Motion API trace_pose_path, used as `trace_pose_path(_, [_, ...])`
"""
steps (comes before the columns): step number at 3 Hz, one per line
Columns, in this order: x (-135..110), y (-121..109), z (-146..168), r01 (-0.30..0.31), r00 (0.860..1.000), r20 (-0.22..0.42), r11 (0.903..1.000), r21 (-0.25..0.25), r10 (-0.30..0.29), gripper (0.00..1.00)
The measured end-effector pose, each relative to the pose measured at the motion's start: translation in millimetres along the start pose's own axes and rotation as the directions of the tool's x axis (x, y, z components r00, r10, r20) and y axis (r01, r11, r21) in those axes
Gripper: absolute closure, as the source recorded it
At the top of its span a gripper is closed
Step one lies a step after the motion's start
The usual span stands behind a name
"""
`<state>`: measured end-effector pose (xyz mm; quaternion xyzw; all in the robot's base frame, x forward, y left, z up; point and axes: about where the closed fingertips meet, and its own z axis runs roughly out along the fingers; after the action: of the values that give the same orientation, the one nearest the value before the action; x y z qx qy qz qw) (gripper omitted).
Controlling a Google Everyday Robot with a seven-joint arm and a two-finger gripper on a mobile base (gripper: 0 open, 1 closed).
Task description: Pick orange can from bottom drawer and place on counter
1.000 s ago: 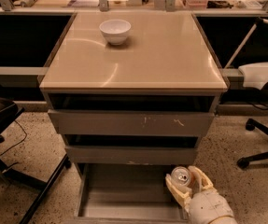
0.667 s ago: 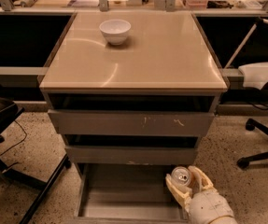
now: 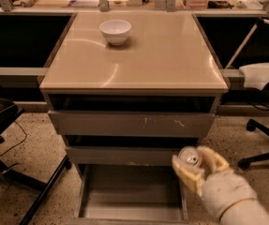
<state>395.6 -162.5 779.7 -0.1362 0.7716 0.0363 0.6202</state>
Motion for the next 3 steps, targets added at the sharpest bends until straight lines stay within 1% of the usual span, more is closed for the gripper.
trace_pose_path(1, [-121.7, 8.0, -6.9, 0.091, 0.992, 0.090, 0.9956, 0.018, -0.093, 1.00])
trace_pose_path(2, [-221.1, 58.2, 5.5, 0.160, 0.968, 0.198, 0.9869, -0.019, -0.153, 1.00])
trace_pose_path(3, [-228.7, 67.0, 6.4, 0.171, 0.965, 0.208, 0.9848, -0.028, -0.162, 1.00])
